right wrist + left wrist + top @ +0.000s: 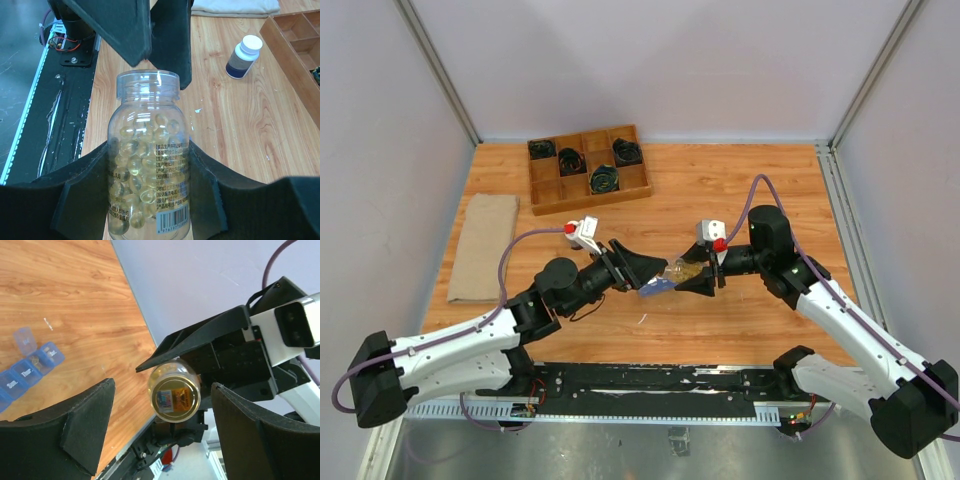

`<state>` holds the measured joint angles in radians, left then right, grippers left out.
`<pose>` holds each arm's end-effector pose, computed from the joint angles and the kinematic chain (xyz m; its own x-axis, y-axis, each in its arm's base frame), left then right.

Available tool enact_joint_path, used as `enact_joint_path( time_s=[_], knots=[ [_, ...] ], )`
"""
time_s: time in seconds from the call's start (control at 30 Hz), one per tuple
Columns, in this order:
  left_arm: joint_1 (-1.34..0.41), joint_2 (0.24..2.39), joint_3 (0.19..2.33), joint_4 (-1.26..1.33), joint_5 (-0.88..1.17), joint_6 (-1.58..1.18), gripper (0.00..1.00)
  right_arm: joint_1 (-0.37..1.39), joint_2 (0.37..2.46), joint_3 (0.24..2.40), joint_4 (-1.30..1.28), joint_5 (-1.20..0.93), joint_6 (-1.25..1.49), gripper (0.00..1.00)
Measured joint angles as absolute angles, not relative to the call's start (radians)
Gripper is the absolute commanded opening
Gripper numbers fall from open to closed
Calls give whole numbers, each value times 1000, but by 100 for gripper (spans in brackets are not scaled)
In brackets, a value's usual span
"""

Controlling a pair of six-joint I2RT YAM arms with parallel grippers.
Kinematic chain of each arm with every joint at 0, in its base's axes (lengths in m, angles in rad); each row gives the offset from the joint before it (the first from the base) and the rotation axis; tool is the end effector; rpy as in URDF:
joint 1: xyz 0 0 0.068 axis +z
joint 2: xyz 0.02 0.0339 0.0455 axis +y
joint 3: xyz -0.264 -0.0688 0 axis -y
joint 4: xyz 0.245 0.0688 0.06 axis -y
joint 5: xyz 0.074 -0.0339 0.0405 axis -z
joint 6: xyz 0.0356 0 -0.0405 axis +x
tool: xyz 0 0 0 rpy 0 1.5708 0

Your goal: Sort the pills into containers

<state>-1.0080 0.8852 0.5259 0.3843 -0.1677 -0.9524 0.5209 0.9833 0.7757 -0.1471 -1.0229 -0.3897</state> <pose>0.1183 -0.1764 0.2906 -0.5992 -0.5559 -0.5761 0.4427 0.3696 -0.8170 0.1692 0.1321 0.3093 0.0836 -0.1802 -0.9801 -0.9965 -0.0162 -0.0820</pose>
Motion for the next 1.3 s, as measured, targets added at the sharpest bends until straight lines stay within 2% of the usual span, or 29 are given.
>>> enact_joint_path(
  time_s=[0.37, 0.53, 0.63, 0.87, 0.93, 1.0, 1.07, 1.3],
  knots=[
    [-1045, 911, 562, 361, -187, -966, 76, 521, 983, 776, -147, -1021, -390, 3],
    [-1059, 927, 567, 360, -190, -971, 69, 521, 983, 776, -147, -1021, -390, 3],
    [-1062, 937, 571, 359, -190, -971, 58, 521, 983, 776, -147, -1021, -390, 3],
    [-1063, 949, 576, 355, -184, -965, 45, 521, 983, 776, -147, -1019, -390, 3],
    [-1063, 958, 583, 355, -179, -953, 35, 521, 983, 776, -149, -1016, -390, 2],
    [-1063, 963, 592, 350, -178, -934, 20, 521, 983, 776, -149, -1011, -390, 2],
    [-1063, 965, 597, 345, -178, -911, 13, 521, 983, 776, -149, -1009, -391, 2],
    [-1062, 964, 607, 361, -133, -725, 8, 521, 983, 776, -148, -1009, -400, 2]
  ],
)
